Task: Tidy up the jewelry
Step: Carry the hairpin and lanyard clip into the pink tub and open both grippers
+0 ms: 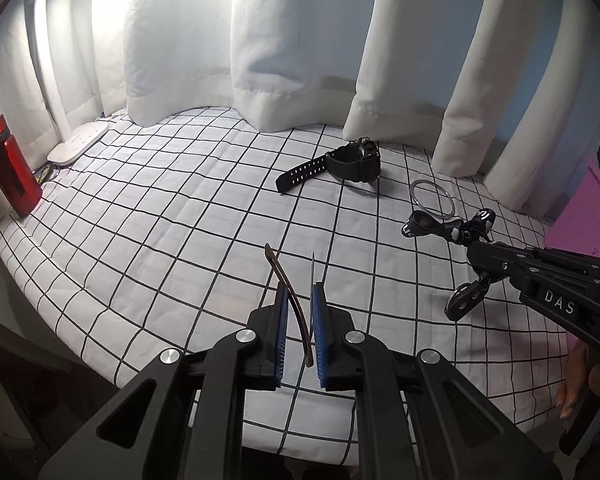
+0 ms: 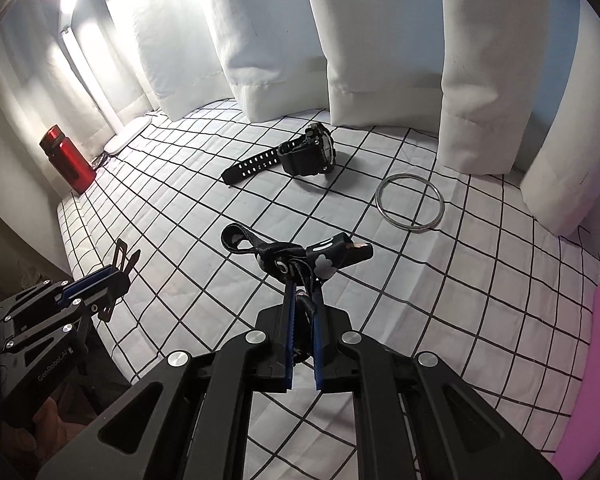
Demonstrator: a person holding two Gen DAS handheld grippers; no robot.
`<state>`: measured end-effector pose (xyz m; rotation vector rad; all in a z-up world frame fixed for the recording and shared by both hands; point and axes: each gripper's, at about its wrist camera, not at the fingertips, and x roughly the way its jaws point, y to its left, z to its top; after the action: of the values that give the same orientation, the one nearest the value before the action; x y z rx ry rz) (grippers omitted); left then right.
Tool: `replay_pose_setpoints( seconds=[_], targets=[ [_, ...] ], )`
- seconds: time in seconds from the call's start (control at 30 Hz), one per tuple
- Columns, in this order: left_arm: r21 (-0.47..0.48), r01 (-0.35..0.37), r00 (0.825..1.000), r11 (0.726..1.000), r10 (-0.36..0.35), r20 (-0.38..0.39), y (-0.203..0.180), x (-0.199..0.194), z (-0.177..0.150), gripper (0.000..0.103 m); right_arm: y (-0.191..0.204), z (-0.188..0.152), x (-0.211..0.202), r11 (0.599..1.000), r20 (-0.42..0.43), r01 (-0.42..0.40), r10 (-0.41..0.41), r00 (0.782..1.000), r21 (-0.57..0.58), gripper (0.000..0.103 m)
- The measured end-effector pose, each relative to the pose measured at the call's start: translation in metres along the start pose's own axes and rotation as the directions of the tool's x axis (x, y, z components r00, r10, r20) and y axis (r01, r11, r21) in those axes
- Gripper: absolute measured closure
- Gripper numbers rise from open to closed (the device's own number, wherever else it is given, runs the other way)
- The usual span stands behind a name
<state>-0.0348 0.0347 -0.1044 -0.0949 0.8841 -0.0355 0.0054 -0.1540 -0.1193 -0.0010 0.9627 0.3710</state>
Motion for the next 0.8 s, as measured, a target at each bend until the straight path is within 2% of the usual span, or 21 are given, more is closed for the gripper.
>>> replay_pose_setpoints(
  seconds=[0.23, 0.43, 0.6, 0.8],
  targets=[
    [0.107, 0.058, 0.994, 0.993, -0.067, 0.084, -0.003, -0.031, 0.041, 0.091, 0.008, 0.022, -0.054, 0.998, 0.111, 0.046, -0.051, 0.993, 0.045, 0.096],
    [0.206, 0.142, 0.972, 0.968, -0.176, 0.156, -0.023, -0.053, 0.072, 0.091, 0.0, 0.031, -0.106, 0.988, 0.213, 0.099, -0.123, 0.969, 0.119, 0.096],
    [0.297, 0.217, 0.946, 0.93, -0.276, 0.172, -0.052, -0.065, 0.087, 0.091, -0.015, 0.027, -0.144, 0.968, 0.264, 0.161, -0.209, 0.942, 0.191, 0.096],
    [0.397, 0.303, 0.904, 0.866, -0.394, 0.17, -0.095, -0.079, 0.097, 0.091, -0.038, 0.009, -0.19, 0.929, 0.311, 0.229, -0.318, 0.895, 0.291, 0.096]
  ],
)
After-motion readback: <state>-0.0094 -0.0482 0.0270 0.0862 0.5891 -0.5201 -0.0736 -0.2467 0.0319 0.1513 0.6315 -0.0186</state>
